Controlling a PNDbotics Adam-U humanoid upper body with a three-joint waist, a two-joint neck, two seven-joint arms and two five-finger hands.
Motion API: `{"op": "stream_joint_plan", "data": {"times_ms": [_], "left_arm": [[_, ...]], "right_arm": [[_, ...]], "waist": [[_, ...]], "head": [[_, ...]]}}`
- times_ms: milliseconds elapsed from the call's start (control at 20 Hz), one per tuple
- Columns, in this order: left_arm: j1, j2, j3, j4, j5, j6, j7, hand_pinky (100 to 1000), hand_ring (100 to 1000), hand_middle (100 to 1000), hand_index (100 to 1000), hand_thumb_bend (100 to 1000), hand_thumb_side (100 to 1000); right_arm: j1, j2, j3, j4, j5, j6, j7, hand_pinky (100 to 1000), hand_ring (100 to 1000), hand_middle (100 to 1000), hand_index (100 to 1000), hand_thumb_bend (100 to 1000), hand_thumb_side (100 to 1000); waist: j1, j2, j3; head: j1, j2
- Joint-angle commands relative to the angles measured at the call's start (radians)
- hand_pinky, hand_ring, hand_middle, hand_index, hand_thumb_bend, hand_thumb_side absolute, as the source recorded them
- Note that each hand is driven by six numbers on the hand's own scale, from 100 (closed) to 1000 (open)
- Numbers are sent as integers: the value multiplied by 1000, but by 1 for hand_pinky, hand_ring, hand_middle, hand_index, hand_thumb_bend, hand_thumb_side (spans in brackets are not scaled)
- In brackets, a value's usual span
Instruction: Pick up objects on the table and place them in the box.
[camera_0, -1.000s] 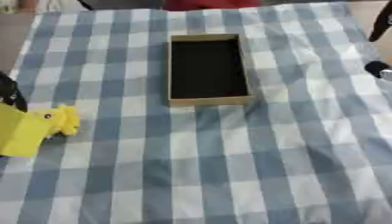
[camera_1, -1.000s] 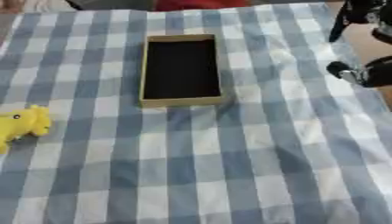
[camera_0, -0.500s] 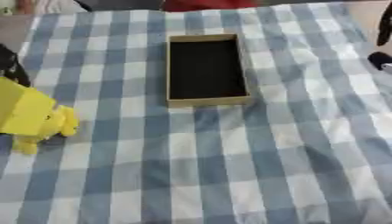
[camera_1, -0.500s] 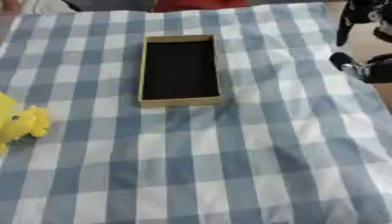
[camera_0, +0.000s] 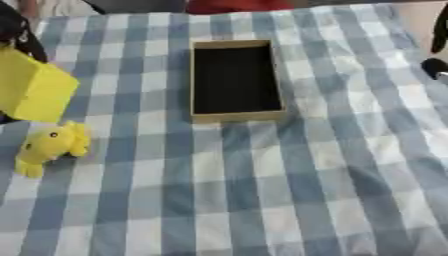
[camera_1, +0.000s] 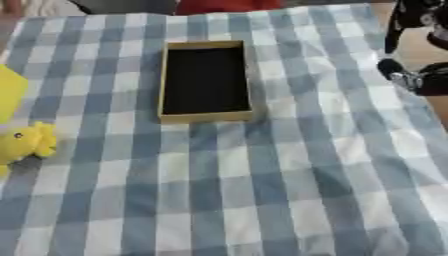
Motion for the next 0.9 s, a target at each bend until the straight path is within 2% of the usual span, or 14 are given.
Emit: {"op": "stream_joint_plan", "data": {"times_ms": [50, 350, 600, 900], "left_arm": [[-64, -3, -7, -13, 8, 12, -19, 583, 501, 409, 590, 389, 100], [-192, -59, -67, -13, 37, 50, -88, 577, 496, 404, 586, 372, 100], [-284, -127, -109, -13, 38, 107, -132, 575, 494, 398, 583, 354, 100], [-354, -212, -159, -13, 8, 176, -151, 567, 487, 389, 575, 323, 100]], "right_arm": [[-15, -24, -6, -12, -6, -2, 7, 629, 688, 556, 526, 228, 100], [-25, -23, 0, -14, -17, -4, 15, 622, 685, 555, 527, 193, 100], [-44, -20, 11, -18, -26, -13, 22, 623, 686, 554, 527, 213, 100], [-62, -14, 20, -18, -38, -25, 31, 620, 683, 553, 526, 235, 100]], "waist": [[0, -21, -2], [4, -21, -9], [5, -18, -18], [3, -9, -29]], "head": [[4, 5], [7, 5], [8, 5], [17, 5]]}}
